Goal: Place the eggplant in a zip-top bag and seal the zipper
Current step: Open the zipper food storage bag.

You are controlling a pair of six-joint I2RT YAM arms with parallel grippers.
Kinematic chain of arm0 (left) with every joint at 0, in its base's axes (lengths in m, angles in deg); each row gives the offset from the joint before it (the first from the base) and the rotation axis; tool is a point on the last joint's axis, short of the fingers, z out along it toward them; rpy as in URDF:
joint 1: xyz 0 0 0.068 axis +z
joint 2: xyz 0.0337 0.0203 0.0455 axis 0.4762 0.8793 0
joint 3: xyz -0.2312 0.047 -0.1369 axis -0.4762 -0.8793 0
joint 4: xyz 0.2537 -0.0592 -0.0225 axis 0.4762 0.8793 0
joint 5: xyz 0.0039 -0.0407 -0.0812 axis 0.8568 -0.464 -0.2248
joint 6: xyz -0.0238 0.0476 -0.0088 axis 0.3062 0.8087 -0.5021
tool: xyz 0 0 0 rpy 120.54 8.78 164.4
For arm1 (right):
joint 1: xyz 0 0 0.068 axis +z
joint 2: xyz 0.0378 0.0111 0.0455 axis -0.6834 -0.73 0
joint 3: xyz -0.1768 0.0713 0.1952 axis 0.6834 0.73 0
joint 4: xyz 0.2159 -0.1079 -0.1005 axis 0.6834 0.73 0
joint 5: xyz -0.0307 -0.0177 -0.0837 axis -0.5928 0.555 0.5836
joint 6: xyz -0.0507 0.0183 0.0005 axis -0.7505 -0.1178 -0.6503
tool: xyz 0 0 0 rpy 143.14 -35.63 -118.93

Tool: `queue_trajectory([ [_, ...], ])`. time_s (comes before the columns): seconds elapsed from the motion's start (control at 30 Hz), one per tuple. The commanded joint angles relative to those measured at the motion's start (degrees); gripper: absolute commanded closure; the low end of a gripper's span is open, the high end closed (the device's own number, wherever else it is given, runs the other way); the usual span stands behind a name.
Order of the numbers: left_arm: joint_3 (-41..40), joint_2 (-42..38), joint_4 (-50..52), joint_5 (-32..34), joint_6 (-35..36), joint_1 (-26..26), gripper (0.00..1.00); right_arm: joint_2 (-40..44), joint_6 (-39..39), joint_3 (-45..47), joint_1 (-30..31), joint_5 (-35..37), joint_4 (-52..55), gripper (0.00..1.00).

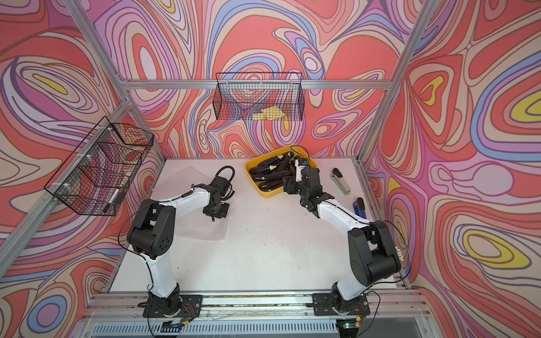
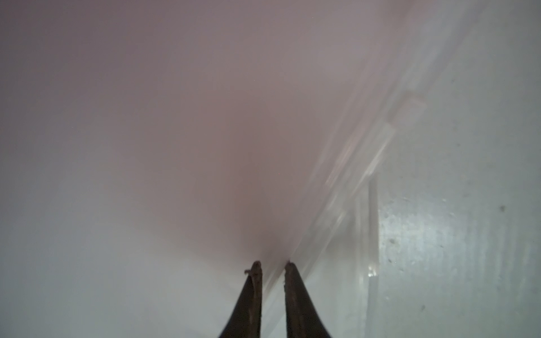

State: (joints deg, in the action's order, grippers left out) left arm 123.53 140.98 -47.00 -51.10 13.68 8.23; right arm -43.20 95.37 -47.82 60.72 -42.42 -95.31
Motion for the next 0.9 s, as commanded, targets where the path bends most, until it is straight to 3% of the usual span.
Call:
queue_trajectory([
  [0.0,0.07,0.84,1.77,-2.38,0.34,0.84,0.85,0.64,0.39,-0.11,0.41,-0.37,-0.39,0.31],
  [0.07,0.16,1.09,1.85,-2.45,0.13,0.97,0.86,0.87,0.45,-0.09,0.57,-0.35,-0.30,0.31],
  [0.17,-0.09,0.68,1.30,-1.44,-0.48,1.20,1.00,1.17,0.09,-0.13,0.92,-0.07,0.21,0.32],
  [0.5,0.07,-2.58,0.08,1.94,-1.25,1.21,1.00,2.10,0.15,0.50,2.16,0.17,0.68,0.32],
  [0.77,0.42,-8.83,2.78,-0.16,-3.89,-1.19,1.00,2.28,1.14,1.56,3.27,-0.79,0.17,0.33],
  [0.87,0.29,-11.26,4.40,-4.19,-6.35,-3.44,1.00,1.72,2.73,2.13,4.10,-3.97,-0.99,0.33],
])
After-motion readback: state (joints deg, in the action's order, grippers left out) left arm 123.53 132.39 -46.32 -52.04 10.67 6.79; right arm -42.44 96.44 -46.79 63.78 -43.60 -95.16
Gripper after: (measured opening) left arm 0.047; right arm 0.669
